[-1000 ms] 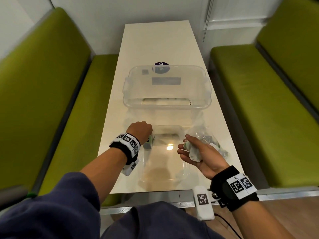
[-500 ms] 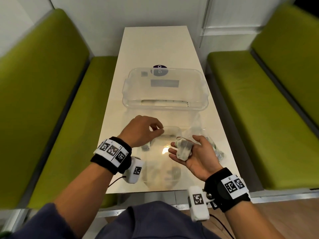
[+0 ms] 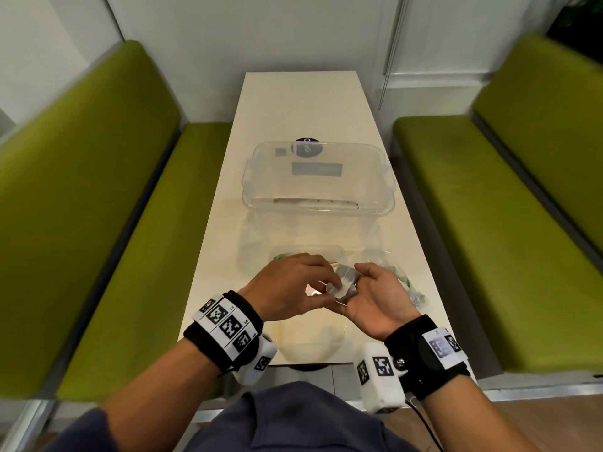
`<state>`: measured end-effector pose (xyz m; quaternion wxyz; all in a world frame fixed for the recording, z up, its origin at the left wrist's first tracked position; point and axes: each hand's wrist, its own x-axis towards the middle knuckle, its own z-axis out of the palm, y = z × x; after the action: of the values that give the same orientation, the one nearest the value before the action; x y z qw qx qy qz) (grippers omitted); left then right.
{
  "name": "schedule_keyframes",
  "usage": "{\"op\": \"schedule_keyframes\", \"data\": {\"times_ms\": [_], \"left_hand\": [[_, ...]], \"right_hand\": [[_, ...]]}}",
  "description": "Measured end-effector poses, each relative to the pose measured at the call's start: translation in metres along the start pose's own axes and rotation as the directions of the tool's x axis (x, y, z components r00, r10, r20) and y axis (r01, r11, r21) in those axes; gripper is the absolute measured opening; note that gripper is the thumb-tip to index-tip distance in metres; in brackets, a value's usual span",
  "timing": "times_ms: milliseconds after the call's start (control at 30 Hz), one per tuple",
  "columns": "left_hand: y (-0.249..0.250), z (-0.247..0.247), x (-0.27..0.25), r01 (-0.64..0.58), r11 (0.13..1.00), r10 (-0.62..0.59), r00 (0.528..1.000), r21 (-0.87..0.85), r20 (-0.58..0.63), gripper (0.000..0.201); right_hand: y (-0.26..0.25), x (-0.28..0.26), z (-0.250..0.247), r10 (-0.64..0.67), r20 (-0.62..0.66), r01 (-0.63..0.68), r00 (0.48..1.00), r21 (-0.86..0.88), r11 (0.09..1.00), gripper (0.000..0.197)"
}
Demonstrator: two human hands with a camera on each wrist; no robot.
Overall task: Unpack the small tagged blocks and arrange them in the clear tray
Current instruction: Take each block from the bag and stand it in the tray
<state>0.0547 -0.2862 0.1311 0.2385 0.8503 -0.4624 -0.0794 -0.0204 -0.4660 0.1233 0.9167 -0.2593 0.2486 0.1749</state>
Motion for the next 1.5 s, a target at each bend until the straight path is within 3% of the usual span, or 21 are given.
{"op": "schedule_keyframes", "data": {"times_ms": [233,467,767,933,1033,1200,1333,1500], "left_hand": [[0.005,-0.011,-0.001,0.075,0.994,-0.078,0.997,-0.080,-0.028,0.022],[0.004,-0.024,0.000,0.168,0.950,-0.200,0.975,-0.264,-0.101,0.015],[-0.007,-0.042,0.005,0.262,0.876,-0.307,0.951,-0.404,-0.048,0.015],[-0.016,-0.045,0.008,0.321,0.829,-0.323,0.943,-0.458,0.077,0.013],[-0.023,-0.044,0.009,0.364,0.830,-0.348,0.930,-0.423,0.117,0.012],[-0.030,-0.038,0.015,0.407,0.868,-0.390,0.913,-0.282,0.117,0.010],[-0.049,-0.032,0.024,0.415,0.907,-0.410,0.909,-0.072,0.081,0.011],[-0.080,-0.017,0.036,0.454,0.868,-0.481,0.869,0.200,0.116,0.014]], "right_hand": [[0.005,-0.003,-0.002,-0.010,-0.081,0.005,0.997,-0.067,0.998,0.058],[0.008,-0.009,-0.003,-0.093,-0.174,0.039,0.980,-0.293,0.955,0.055],[0.009,-0.008,-0.004,-0.168,-0.223,0.052,0.960,-0.447,0.893,0.051],[0.012,-0.003,-0.002,-0.255,-0.131,0.141,0.958,-0.558,0.818,0.036],[0.015,0.003,-0.003,-0.323,-0.101,0.179,0.941,-0.661,0.729,0.024],[0.018,0.015,-0.002,-0.397,-0.100,0.156,0.912,-0.812,0.562,0.027],[0.016,0.017,-0.008,-0.330,-0.195,0.069,0.924,-0.762,0.643,0.037],[0.012,0.011,-0.020,-0.234,-0.266,0.013,0.935,-0.635,0.772,0.041]]}}
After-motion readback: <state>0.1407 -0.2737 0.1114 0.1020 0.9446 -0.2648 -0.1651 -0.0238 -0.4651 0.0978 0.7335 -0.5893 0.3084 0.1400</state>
